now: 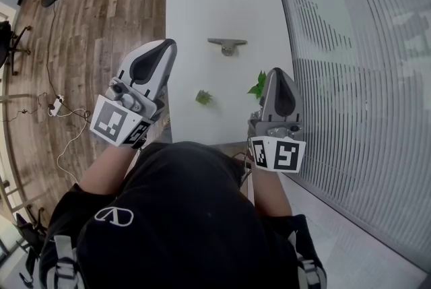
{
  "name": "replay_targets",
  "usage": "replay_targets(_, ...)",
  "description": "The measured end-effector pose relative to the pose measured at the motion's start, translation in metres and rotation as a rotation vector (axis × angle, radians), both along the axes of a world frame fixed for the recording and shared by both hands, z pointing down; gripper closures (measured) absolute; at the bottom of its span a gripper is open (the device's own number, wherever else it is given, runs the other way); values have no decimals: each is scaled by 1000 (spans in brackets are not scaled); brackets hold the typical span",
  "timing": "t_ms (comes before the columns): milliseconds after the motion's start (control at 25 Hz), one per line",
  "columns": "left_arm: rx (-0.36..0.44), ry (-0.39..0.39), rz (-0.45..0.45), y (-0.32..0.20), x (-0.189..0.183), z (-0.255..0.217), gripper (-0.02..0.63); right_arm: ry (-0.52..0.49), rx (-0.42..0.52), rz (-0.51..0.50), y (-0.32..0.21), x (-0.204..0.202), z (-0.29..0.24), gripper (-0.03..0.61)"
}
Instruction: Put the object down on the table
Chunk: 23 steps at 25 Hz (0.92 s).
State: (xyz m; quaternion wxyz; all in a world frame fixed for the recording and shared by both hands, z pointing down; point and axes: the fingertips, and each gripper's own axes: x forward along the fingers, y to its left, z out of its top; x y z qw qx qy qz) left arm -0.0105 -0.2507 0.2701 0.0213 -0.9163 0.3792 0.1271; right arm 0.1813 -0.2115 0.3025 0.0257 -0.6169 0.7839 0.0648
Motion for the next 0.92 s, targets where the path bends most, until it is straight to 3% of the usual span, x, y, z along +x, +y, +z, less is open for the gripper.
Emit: replay_targets(920,0,-6,9,2,1,1,609,15,1,2,0,-3,-1,572)
